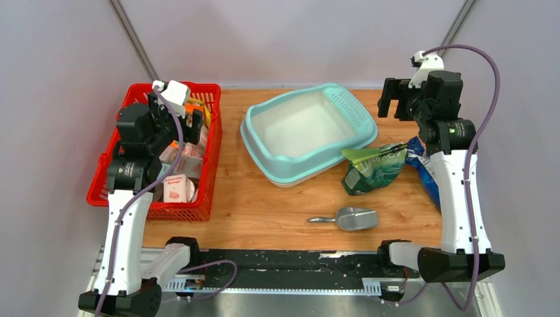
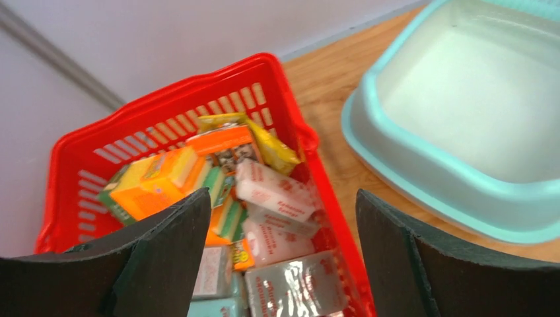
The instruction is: Fill the litter box with clean litter
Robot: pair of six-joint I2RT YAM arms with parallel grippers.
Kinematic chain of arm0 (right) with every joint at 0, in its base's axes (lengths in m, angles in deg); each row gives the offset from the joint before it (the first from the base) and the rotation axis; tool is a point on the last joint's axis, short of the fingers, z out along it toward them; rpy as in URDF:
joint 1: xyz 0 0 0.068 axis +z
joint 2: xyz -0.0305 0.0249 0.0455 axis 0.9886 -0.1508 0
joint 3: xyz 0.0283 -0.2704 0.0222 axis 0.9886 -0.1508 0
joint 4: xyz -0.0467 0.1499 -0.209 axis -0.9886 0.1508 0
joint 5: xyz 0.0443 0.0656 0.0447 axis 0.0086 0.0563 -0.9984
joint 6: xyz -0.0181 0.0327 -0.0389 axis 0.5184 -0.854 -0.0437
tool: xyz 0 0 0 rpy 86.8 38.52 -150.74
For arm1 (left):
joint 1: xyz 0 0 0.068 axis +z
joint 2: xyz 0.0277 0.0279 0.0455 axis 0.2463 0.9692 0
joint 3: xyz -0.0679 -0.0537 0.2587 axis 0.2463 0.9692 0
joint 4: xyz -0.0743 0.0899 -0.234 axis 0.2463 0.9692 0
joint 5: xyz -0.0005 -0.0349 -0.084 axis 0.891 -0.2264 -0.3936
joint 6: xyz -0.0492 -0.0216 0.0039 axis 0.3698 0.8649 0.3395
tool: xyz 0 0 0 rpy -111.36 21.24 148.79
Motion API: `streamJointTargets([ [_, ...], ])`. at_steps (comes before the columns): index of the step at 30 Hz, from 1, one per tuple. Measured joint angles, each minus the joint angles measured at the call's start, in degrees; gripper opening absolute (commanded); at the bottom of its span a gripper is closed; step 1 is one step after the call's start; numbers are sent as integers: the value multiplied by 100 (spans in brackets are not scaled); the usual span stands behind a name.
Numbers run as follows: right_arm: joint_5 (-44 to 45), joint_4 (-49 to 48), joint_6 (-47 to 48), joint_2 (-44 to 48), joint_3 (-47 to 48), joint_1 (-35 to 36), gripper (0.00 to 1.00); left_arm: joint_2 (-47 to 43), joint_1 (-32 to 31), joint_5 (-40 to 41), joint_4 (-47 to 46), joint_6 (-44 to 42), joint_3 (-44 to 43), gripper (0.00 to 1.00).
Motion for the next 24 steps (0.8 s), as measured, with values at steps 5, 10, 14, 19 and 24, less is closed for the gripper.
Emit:
streamJointTargets([
  [5,-293,96,389,-46,22,-2,100,175,-125,-791,264,-48,-177,85],
  [10,-1473,452,1429,232,28,20,100,271,-903,-1515,802,-450,-306,84],
  [14,-2153,1213,2258,542,122,157,100,271,-1565,-1945,1403,-874,-306,82],
  [19,-2367,2170,3163,841,-144,275,100,140,-2406,-2116,1963,-1419,114,78],
  [24,-2214,2774,3759,1226,-831,299,97,131,-2892,-2120,2264,-1611,625,74],
])
